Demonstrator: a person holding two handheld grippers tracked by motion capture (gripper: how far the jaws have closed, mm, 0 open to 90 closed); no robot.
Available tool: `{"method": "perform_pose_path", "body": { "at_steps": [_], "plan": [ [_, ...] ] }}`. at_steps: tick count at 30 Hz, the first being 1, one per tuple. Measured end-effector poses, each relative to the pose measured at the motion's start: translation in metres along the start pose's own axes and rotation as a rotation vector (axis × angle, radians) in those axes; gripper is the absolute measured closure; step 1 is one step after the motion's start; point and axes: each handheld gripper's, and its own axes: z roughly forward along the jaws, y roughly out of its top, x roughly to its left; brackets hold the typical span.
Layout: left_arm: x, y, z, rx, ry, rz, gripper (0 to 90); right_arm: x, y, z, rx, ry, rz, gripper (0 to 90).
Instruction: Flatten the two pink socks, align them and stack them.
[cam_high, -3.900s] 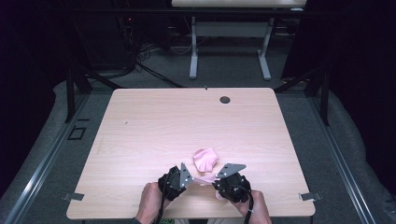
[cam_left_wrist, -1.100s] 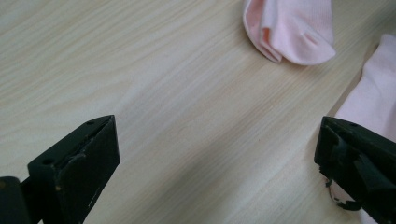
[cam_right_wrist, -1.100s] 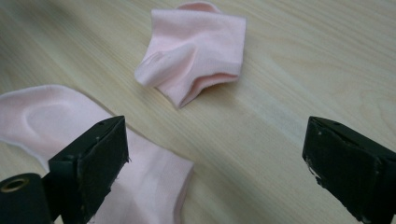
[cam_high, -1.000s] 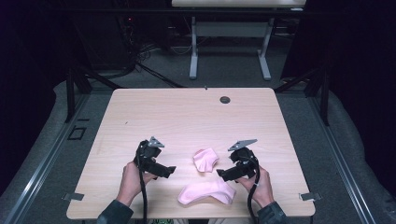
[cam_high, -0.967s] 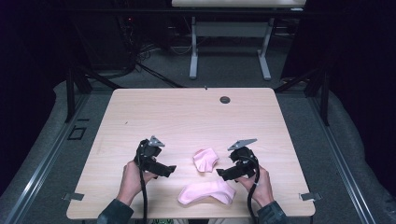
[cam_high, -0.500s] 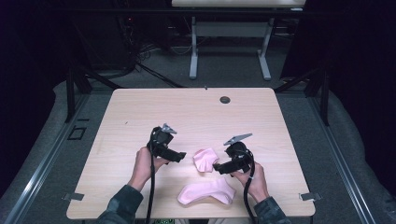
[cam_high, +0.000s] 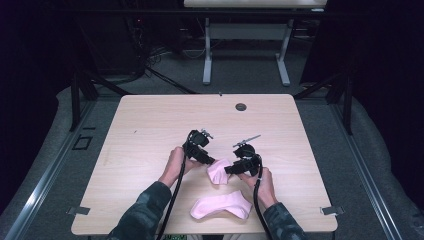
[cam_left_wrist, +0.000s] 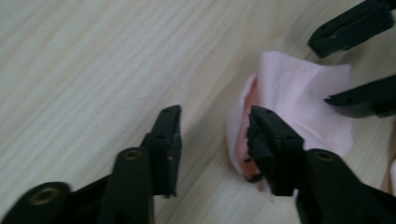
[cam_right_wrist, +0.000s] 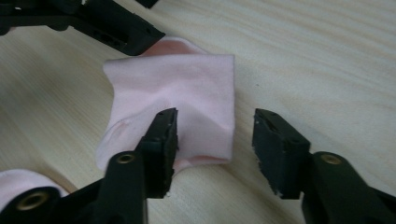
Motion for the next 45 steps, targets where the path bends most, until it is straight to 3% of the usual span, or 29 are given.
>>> {"method": "perform_pose_path", "body": {
  "at_steps": [5, 10, 15, 22, 26, 30, 31, 33, 35, 38, 40, 43, 45],
  "plan": [
    [-0.002, 0.0, 0.009, 0.035, -0.04, 0.015, 69.7, 0.003, -0.002, 0.008, 0.023, -0.017, -0.006, 66.3],
    [-0.008, -0.004, 0.015, 0.038, -0.022, 0.033, 87.7, 0.004, -0.004, 0.008, 0.034, -0.022, -0.023, 80.9],
    [-0.01, -0.013, 0.004, -0.026, 0.006, 0.012, 88.7, 0.007, -0.006, 0.001, 0.015, -0.026, -0.047, 85.8],
    [-0.02, -0.029, -0.039, -0.138, 0.06, -0.052, 88.6, 0.003, -0.003, -0.031, -0.024, -0.059, -0.065, 86.1],
    [-0.027, -0.043, -0.049, -0.19, 0.072, -0.092, 88.4, -0.004, 0.007, -0.042, 0.013, -0.095, -0.096, 85.9],
    [-0.032, -0.061, -0.049, -0.218, 0.097, -0.133, 88.3, -0.004, 0.018, -0.033, 0.099, -0.112, -0.153, 85.6],
    [-0.033, -0.066, -0.048, -0.226, 0.101, -0.145, 88.2, -0.002, 0.02, -0.028, 0.086, -0.136, -0.153, 85.5],
    [-0.036, -0.074, -0.045, -0.226, 0.12, -0.16, 88.1, 0.0, 0.027, -0.022, 0.133, -0.164, -0.202, 85.0],
    [-0.037, -0.081, -0.042, -0.218, 0.133, -0.172, 87.8, -0.001, 0.031, -0.009, 0.154, -0.157, -0.215, 83.0],
    [-0.038, -0.089, -0.042, -0.218, 0.121, -0.208, 78.9, -0.003, 0.031, 0.003, 0.147, -0.149, -0.203, 72.0],
    [-0.039, -0.093, -0.046, -0.209, 0.142, -0.221, 66.8, -0.004, 0.027, -0.004, 0.11, -0.13, -0.187, 65.4],
    [-0.036, -0.097, -0.058, -0.226, 0.181, -0.225, 51.9, -0.005, 0.017, -0.022, 0.047, -0.114, -0.176, 63.8],
    [-0.03, -0.092, -0.062, -0.225, 0.192, -0.235, 46.3, -0.005, 0.012, -0.027, 0.055, -0.101, -0.169, 63.4]
  ]
}}
